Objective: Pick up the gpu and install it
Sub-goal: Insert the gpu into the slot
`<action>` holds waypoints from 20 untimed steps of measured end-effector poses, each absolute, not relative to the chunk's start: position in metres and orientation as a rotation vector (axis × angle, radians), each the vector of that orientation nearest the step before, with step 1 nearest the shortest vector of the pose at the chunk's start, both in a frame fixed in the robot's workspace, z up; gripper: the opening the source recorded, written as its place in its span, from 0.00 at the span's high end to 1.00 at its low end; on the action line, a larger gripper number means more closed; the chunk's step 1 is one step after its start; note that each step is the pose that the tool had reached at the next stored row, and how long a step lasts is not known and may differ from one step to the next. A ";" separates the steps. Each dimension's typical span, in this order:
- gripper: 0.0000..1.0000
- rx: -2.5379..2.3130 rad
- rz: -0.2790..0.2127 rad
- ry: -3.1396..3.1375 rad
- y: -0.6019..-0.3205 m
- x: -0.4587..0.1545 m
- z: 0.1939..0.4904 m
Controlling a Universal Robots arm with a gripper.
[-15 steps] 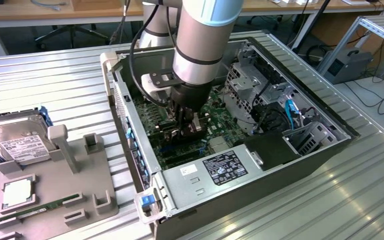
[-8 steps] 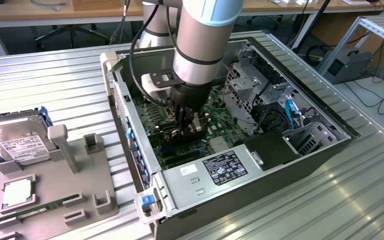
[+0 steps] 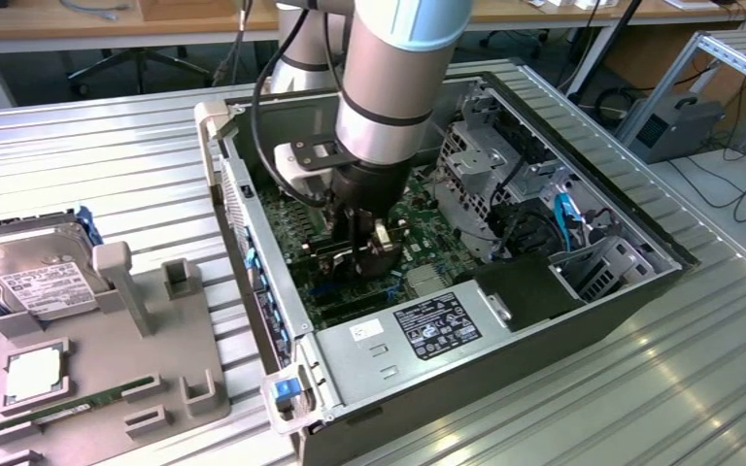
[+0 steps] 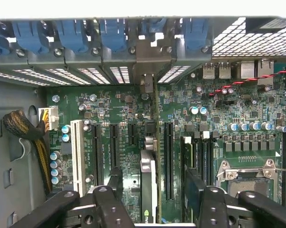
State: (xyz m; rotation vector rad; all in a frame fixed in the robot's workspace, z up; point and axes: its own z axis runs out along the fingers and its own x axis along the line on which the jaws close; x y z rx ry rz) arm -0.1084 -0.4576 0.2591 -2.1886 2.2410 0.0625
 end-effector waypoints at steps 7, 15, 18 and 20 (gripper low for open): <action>0.36 -2.188 0.063 2.241 -0.458 -0.108 0.306; 0.36 -2.188 0.063 2.241 -0.458 -0.108 0.347; 0.36 -2.189 0.063 2.241 -0.458 -0.108 0.349; 0.36 -2.188 0.063 2.241 -0.458 -0.108 0.351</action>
